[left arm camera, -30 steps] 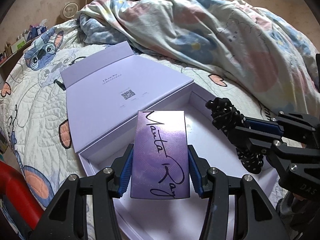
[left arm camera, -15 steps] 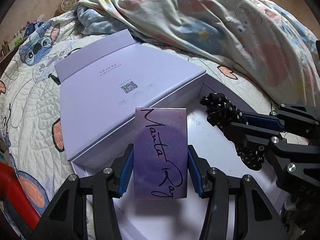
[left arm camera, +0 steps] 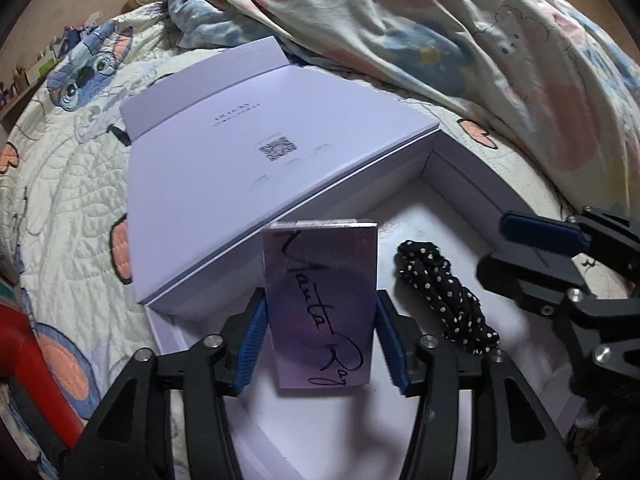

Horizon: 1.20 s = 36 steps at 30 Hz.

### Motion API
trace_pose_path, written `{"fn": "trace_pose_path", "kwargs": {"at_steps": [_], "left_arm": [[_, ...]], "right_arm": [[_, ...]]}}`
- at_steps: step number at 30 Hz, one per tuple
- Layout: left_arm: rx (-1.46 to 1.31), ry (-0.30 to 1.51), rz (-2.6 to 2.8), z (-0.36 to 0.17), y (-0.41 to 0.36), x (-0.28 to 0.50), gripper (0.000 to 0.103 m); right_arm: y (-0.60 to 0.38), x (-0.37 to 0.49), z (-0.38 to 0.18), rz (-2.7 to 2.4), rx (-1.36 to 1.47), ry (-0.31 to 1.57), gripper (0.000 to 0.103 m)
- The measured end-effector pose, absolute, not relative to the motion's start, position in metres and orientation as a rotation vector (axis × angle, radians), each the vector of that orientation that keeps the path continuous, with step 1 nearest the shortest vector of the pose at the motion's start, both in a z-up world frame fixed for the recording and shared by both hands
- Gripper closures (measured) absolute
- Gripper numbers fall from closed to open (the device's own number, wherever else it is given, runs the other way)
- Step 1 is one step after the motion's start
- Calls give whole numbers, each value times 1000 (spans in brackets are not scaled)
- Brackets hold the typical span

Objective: Organize rigid objects
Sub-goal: 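Open left tool to drop the palette in the box while right tool releases the scrunchie, then move both tools back from the box to the remaining items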

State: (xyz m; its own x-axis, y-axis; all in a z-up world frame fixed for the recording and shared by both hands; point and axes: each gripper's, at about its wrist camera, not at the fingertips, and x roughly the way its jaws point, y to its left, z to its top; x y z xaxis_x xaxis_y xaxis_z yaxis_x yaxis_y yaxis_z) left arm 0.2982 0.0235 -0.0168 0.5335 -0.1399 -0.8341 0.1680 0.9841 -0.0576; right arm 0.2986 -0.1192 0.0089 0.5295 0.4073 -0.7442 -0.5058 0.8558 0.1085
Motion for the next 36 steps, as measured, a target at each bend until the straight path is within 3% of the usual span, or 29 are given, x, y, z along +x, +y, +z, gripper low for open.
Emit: {"fn": "trace_pose_path", "kwargs": {"at_steps": [1,3,15,36], "left_arm": [[36,989,-176,-17,24,297,37],[35,983,-168,-15,25,296,15],[26,965,-143,-1,27,282,14],[47,872,-112,51,23,235,14]], "right_arm": [[-121,298,9,545,-122,856,63],[-122,296,10,535,-127,858,63],[-128,282,23,513,-132,837,63],[-142,232,70,485,-153,729,50]]}}
